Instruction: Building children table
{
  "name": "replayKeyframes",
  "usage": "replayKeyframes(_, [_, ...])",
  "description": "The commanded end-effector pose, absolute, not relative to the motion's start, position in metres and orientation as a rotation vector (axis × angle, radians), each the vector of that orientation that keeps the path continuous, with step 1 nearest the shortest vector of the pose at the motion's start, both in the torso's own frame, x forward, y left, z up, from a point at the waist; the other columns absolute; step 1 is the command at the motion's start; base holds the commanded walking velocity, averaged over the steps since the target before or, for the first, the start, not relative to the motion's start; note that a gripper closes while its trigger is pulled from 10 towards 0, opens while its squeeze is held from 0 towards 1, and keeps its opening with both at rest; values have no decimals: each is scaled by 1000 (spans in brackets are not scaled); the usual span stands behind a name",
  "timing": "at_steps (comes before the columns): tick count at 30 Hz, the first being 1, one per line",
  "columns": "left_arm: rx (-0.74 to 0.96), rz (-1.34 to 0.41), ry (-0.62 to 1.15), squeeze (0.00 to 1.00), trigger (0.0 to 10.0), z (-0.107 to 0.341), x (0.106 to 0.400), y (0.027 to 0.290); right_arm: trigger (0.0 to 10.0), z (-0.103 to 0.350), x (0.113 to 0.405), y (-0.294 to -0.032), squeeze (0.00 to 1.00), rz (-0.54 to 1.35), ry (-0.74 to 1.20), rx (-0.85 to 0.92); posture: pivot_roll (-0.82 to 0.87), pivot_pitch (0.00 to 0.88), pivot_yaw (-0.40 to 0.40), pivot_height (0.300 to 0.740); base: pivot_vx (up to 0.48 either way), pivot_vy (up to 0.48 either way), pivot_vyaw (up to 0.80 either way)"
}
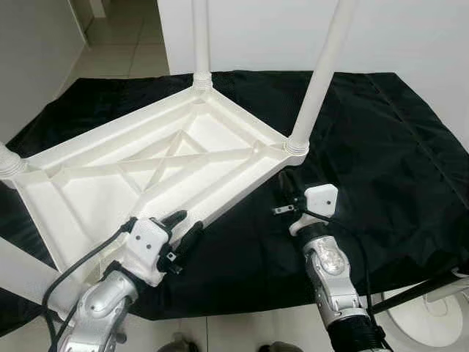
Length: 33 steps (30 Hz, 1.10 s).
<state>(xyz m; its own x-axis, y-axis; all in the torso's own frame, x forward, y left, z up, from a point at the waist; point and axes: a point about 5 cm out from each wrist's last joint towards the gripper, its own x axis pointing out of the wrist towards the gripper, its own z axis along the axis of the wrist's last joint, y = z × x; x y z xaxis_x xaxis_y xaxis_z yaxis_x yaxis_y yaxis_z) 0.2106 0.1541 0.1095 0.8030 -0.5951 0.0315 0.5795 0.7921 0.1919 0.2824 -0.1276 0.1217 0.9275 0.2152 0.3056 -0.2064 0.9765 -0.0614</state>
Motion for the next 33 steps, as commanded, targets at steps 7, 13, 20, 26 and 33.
replayKeyframes(7, [246,-646,-25,0,10000,99,214,178,10000,118,281,-127,0,230,-299,-37,16,36,19,740,0,0,0])
replayKeyframes(13, [243,-662,-23,0,10000,105,212,175,10000,117,280,-129,0,222,-296,-40,12,39,28,740,0,0,0])
replayKeyframes(20, [310,-680,16,0,10000,93,203,166,10000,116,281,-125,0,228,-294,-35,19,41,18,740,0,0,0])
replayKeyframes(26, [349,-670,1,0,10000,93,215,169,10000,119,284,-123,0,239,-298,-37,27,49,3,740,0,0,0])
replayKeyframes(33, [450,-640,-1,0,10000,92,245,177,10000,121,287,-124,0,240,-301,-44,25,52,3,740,0,0,0])
